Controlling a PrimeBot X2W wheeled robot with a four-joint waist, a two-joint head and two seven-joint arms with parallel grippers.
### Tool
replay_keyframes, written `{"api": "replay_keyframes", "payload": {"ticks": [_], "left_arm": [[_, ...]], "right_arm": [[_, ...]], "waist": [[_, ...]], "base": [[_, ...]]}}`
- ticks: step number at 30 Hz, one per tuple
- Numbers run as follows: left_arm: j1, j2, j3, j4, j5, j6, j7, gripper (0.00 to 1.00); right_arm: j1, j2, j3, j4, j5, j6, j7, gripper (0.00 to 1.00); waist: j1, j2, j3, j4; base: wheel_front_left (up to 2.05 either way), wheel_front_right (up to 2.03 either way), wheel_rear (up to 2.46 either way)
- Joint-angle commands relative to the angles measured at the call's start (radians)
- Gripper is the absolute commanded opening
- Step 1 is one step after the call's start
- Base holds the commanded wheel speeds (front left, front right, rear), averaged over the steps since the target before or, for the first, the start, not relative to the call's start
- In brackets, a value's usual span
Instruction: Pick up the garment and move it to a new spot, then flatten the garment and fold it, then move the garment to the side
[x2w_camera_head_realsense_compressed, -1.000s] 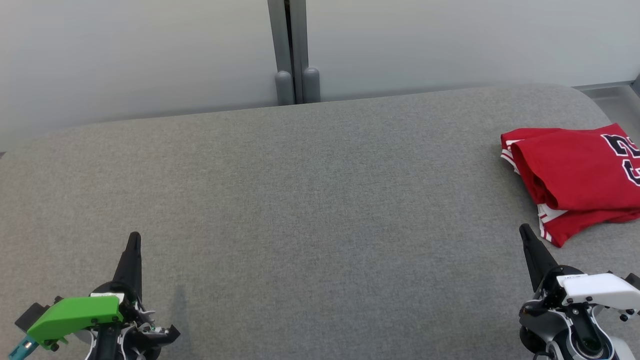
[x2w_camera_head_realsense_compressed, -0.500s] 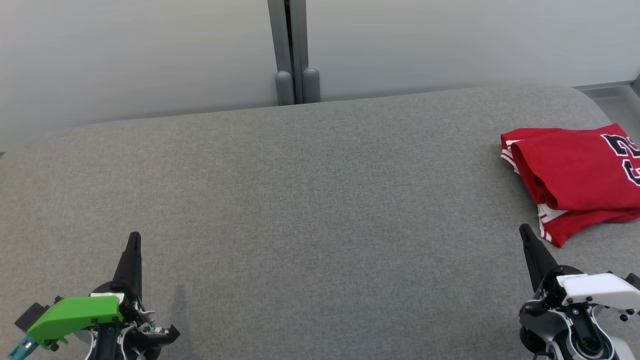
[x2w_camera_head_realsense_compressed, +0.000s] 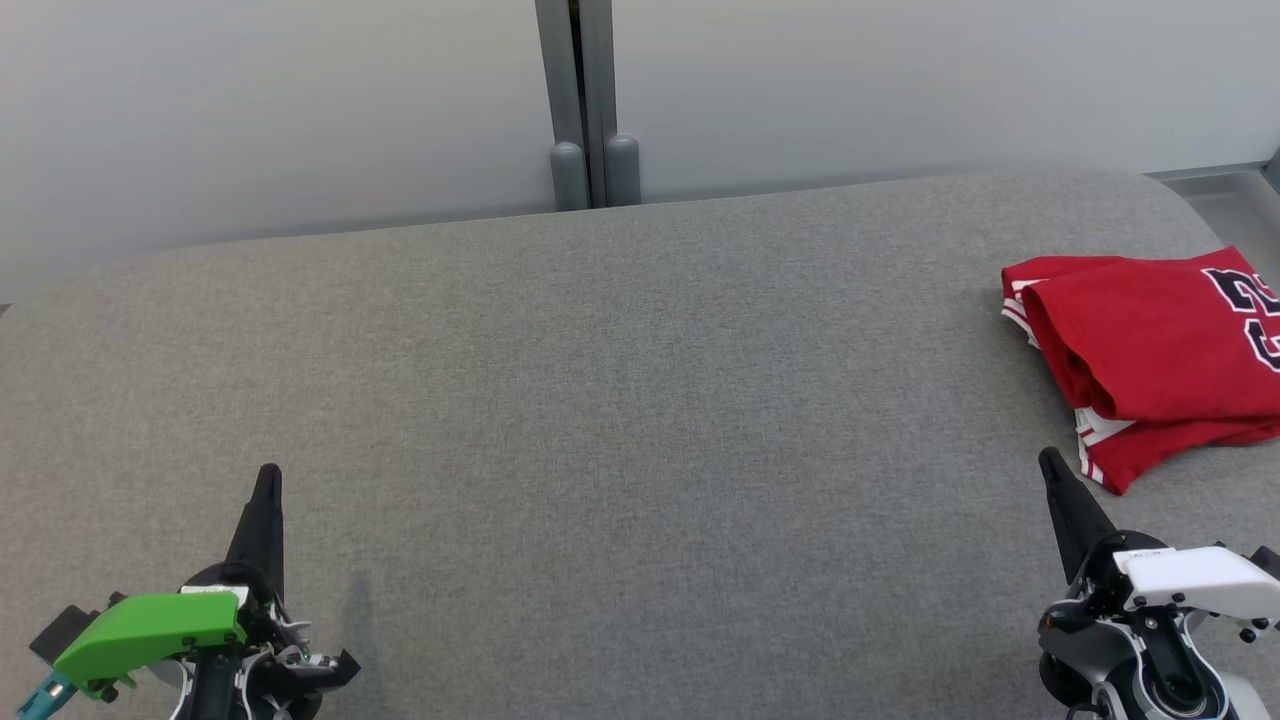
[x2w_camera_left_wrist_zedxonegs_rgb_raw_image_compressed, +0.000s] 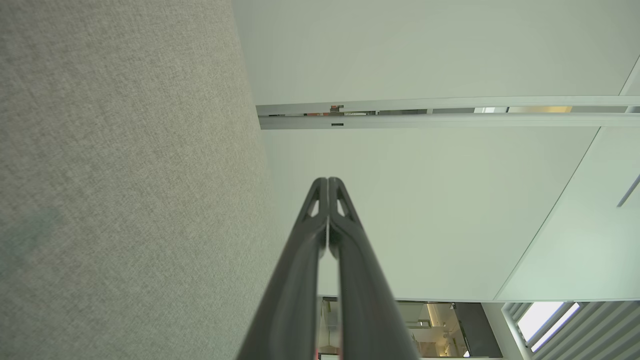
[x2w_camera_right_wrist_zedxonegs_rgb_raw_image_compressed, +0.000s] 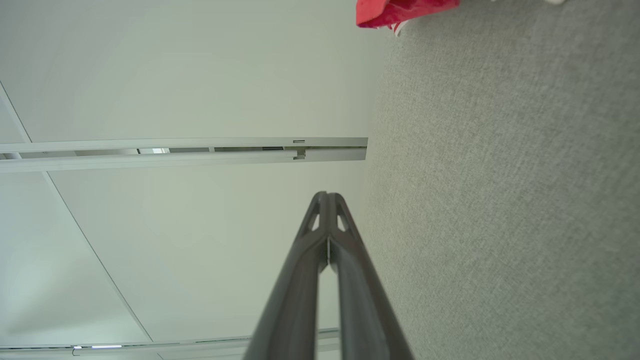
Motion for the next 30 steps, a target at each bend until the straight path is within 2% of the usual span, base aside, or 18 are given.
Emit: {"api": "replay_keyframes", "payload": {"ticks": [1,30], "left_arm": [[-0.01,0.006,0.003,-0.002,-0.002,-0.004,0.004,0.0],[-0.01,0.005,0.003,-0.002,-0.002,-0.004,0.004,0.0]], "right_arm": [[-0.008,-0.006,-0.002,-0.004,0.003,-0.001,0.003,0.0],[-0.008,-0.006,-0.002,-0.004,0.003,-0.001,0.003,0.0]], "waist": [[0.0,0.0,0.0,0.0],[0.0,0.0,0.0,0.0]], "base": [[0.0,0.0,0.0],[0.0,0.0,0.0]]}}
